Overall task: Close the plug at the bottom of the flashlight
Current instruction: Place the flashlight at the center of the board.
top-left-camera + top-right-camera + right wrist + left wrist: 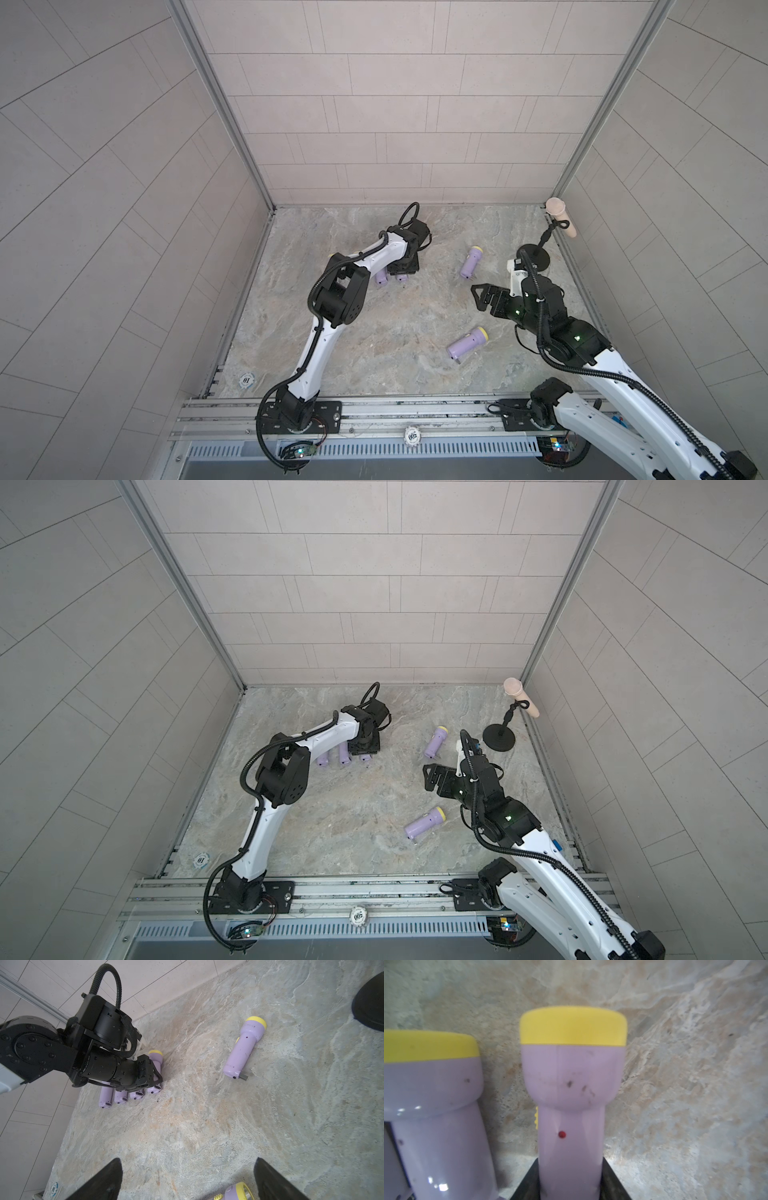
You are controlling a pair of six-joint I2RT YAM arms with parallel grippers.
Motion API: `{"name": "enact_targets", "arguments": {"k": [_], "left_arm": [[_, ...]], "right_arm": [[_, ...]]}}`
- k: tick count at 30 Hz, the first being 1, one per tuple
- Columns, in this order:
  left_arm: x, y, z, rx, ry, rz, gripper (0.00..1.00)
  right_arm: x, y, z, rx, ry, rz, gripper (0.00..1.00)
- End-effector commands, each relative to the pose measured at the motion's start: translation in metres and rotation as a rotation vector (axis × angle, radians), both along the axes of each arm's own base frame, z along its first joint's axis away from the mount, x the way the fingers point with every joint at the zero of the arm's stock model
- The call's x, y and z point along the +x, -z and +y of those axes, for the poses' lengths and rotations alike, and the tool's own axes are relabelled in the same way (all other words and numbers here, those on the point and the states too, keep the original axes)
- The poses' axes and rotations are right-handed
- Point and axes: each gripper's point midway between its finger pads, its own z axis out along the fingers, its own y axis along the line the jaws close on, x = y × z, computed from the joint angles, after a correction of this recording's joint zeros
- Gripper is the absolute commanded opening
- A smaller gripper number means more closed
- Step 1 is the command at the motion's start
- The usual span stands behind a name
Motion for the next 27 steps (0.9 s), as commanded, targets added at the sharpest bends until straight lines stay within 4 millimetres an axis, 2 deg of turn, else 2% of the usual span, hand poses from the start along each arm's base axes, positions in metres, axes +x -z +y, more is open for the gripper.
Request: {"name": "enact_targets", "arguments": {"k": [1,11,27], "left_arm": [[-0.004,0.000,0.006,0.033,0.007,0.021,0.41],[-0.003,-0.004,0.007,0.039,0.006,0.018,0.51],[-0.001,-0.022,-0.002,0.030,0.021,-0.017,0.53]], "right_arm": [[-0.002,-0.002,0.000,0.010,0.003,-0.008,1.00],[-0.002,-0.003,-0.001,0.012,0.004,-0.012,1.00],[-0.003,-0.004,-0.002,0.010,0.004,-0.016,1.00]]}}
